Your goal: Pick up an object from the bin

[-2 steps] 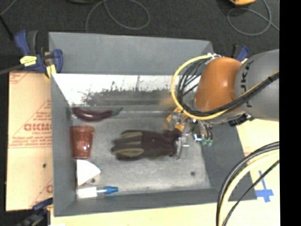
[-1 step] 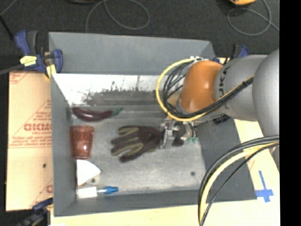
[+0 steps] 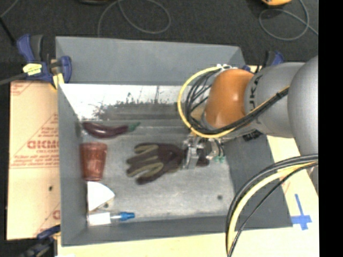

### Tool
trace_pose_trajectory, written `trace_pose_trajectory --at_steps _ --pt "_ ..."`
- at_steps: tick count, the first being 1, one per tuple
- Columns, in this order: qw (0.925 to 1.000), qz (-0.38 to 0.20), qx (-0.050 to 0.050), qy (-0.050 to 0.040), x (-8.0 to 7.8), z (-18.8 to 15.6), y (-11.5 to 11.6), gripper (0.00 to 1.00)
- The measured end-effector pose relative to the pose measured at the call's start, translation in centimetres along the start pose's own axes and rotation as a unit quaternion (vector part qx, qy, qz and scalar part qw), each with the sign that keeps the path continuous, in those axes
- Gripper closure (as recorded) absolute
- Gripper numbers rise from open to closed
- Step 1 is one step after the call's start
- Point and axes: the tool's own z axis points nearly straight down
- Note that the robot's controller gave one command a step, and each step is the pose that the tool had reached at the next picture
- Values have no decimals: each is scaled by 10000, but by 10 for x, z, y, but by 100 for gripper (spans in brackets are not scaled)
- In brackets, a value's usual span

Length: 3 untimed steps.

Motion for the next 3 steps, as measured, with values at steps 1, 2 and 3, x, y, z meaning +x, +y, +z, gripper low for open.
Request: trace_pose_trajectory --at_steps 1,2,3 --pt "9999 -107 7 -19 -16 -119 1 100" --pt "9999 -109 7 -18 -16 -119 1 100" --pt "9999 -133 13 -46 -21 -255 3 100"
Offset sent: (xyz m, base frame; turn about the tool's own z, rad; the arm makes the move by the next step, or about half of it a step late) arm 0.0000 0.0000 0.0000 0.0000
